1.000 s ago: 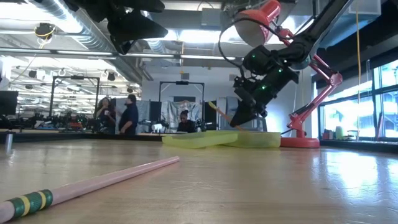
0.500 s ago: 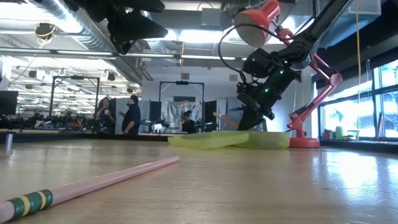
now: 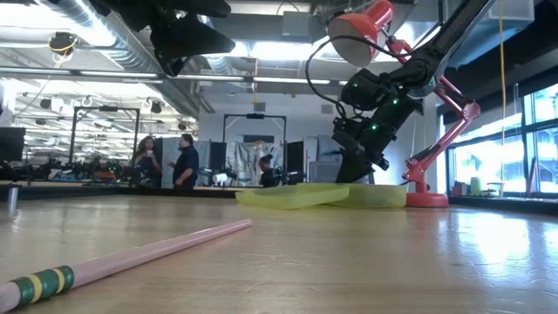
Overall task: Pick & place school supplies into a supply box
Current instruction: Put the pink pencil into the yellow supply box
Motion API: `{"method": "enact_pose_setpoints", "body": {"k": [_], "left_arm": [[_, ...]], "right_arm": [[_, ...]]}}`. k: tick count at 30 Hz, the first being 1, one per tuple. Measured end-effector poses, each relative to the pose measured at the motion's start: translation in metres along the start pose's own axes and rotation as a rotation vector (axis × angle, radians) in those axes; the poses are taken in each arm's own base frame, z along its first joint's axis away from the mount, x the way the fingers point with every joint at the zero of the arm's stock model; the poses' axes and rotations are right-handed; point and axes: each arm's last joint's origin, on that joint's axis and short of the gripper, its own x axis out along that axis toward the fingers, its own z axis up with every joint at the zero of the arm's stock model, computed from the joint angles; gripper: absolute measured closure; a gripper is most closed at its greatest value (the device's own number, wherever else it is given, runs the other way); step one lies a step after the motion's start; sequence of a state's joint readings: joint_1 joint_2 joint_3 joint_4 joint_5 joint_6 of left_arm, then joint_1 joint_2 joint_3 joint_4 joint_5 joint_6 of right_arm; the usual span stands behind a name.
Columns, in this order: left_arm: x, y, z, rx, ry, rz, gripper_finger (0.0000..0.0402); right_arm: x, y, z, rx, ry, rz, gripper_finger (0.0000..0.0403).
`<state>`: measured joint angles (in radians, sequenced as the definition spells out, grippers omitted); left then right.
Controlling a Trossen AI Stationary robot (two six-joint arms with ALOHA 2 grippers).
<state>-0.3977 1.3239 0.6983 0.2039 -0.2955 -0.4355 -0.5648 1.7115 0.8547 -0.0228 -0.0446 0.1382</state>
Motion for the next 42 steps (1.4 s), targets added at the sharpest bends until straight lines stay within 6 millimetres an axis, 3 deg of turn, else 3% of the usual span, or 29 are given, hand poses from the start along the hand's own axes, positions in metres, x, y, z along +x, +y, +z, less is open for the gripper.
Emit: {"method": "enact_pose_setpoints", "body": {"k": [7,12,16,21,28,35,42], "left_arm": [[0.000,0.001,-0.001,-0.010,0.014,0.006,0.0212],[0.003,0.001,-0.006,-0.063,0.037,0.017,0.0212],[0.010,0.001,-0.014,-0.106,0.073,0.018,0.0212],[0.026,-0.012,-0.021,-0.139,0.136,-0.022,0.0212],[0.058,-0.031,-0.029,-0.219,0.352,0.110,0.0212],[0.083,-0.045,-0.030,-0.332,0.639,0.404,0.0213],[0.115,-0.061,-0.026,-0.356,0.663,0.403,0.0213]], "right_arm": [[-0.002,0.003,0.001,-0.025,-0.004,0.011,0.0346],[-0.015,0.020,0.005,-0.116,-0.048,0.049,0.0347],[-0.032,0.045,0.008,-0.239,-0.094,0.123,0.0346],[-0.042,0.090,-0.004,-0.446,-0.094,0.362,0.0347],[-0.050,0.131,-0.022,-0.562,-0.090,0.384,0.0347],[-0.052,0.138,-0.030,-0.597,-0.065,0.307,0.0347],[-0.051,0.134,-0.036,-0.609,0.003,0.245,0.0347]]}}
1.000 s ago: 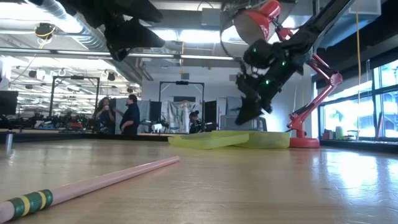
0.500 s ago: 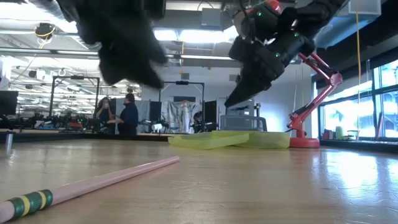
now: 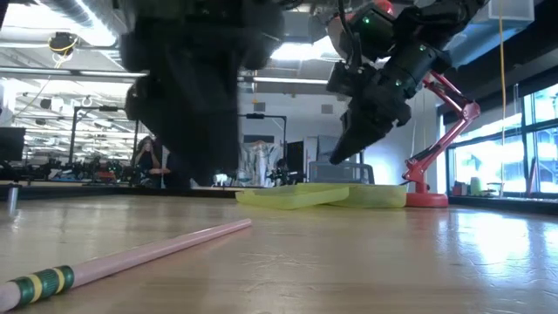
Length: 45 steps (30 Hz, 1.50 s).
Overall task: Pick & place school supplies into a supply box
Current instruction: Put the pink pencil into the yellow supply box
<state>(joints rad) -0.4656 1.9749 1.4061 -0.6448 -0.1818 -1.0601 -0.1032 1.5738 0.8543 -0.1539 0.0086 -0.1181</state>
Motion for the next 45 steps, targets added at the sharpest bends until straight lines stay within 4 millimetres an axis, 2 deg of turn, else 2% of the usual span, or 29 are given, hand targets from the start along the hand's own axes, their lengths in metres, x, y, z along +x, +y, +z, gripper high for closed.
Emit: {"method": "enact_pose_setpoints", "body": {"k": [7,14,20,28,34,37,41,45], "left_arm": [[0.033,-0.003,-0.001,-0.071,0.059,0.052,0.0213],[0.042,0.001,-0.001,-0.103,0.141,0.066,0.0221],[0.042,0.007,-0.002,-0.011,0.194,0.096,0.0265],[0.044,0.015,0.005,0.056,0.276,0.079,0.0333],[0.045,0.018,0.007,0.254,0.290,0.056,0.0391],[0.045,0.020,0.010,0.337,0.293,0.042,0.0391],[0.047,0.023,0.015,0.398,0.299,0.025,0.0389],[0.047,0.025,0.018,0.476,0.303,0.007,0.0391]], "right_arm": [[-0.002,0.001,-0.008,-0.024,0.091,0.003,0.0347],[-0.020,0.007,-0.001,-0.042,0.038,0.011,0.0347],[-0.041,0.014,0.005,-0.065,-0.024,0.022,0.0347],[-0.086,0.017,0.011,-0.076,-0.142,0.026,0.0347],[-0.108,0.020,0.013,-0.054,-0.209,0.041,0.0347],[-0.106,0.024,0.009,-0.034,-0.189,0.088,0.0347],[-0.094,0.033,-0.006,-0.014,-0.158,0.123,0.0347],[-0.075,0.047,-0.025,-0.012,-0.294,0.150,0.0347]]}}
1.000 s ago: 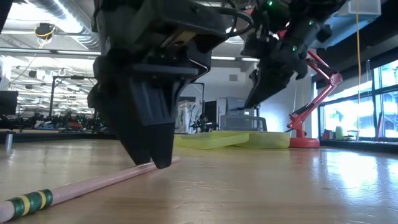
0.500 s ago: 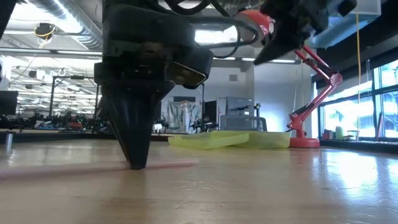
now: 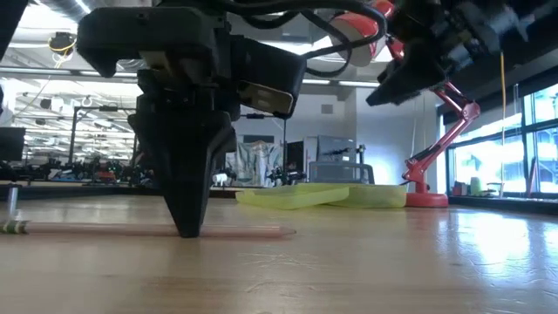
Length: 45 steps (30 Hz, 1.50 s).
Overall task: Pick & place school supplies into a supply box
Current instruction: Put the pink pencil into the yellow supply box
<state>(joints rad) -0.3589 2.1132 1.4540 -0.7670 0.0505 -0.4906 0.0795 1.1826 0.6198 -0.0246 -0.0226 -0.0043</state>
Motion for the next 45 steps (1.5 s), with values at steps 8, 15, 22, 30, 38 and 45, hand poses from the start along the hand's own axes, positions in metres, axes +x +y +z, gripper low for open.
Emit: {"method": "enact_pose_setpoints", "body": {"k": [8,15,22,30,38,45], "left_arm": [[0.000,0.008,0.008,0.043,-0.035,-0.018,0.0390],[-0.001,0.016,0.023,0.018,-0.158,-0.007,0.0390],[-0.002,0.019,0.034,-0.001,-0.253,-0.016,0.0390],[-0.003,0.024,0.039,-0.055,-0.305,0.029,0.0390],[-0.003,0.028,0.044,-0.096,-0.346,0.041,0.0389],[-0.003,0.028,0.044,-0.098,-0.353,0.046,0.0389]], "right_arm": [[0.006,0.025,-0.060,-0.045,-0.370,0.106,0.0347],[0.014,0.030,-0.076,0.017,-0.337,0.138,0.0347],[0.046,0.032,-0.085,0.056,-0.199,0.135,0.0347],[0.089,0.049,-0.094,0.030,-0.098,0.168,0.0347],[0.112,0.054,-0.092,0.025,-0.087,0.172,0.0347],[0.113,0.055,-0.091,0.032,-0.090,0.173,0.0347]]}}
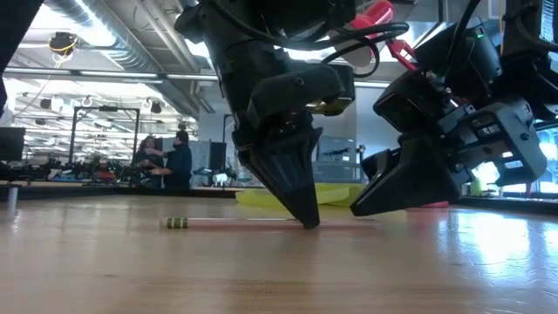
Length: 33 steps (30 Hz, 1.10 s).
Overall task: Pick & place school supplies into a supply box
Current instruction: Put the pink pencil into the yellow supply box
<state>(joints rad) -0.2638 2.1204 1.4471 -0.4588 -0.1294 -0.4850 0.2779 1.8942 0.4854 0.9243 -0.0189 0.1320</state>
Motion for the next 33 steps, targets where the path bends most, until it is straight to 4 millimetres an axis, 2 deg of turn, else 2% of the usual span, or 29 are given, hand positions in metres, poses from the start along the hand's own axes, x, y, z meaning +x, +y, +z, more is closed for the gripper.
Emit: {"method": "enact_pose_setpoints", "body": {"k": [7,16,19,33], "left_arm": [[0.000,0.000,0.000,0.000,0.000,-0.001,0.0389],[0.000,0.000,0.000,0.001,-0.003,0.003,0.0389],[0.000,0.000,0.000,0.000,-0.009,0.008,0.0389],[0.000,-0.001,0.005,-0.009,-0.068,0.002,0.0389]], "right_arm": [[0.000,0.000,0.000,0.016,-0.002,-0.006,0.0335],[0.000,0.000,0.002,0.016,-0.029,-0.024,0.0232],[0.000,0.000,0.003,0.011,-0.033,-0.024,0.0209],[0.013,-0.003,-0.010,0.013,-0.029,-0.078,0.0200]]}}
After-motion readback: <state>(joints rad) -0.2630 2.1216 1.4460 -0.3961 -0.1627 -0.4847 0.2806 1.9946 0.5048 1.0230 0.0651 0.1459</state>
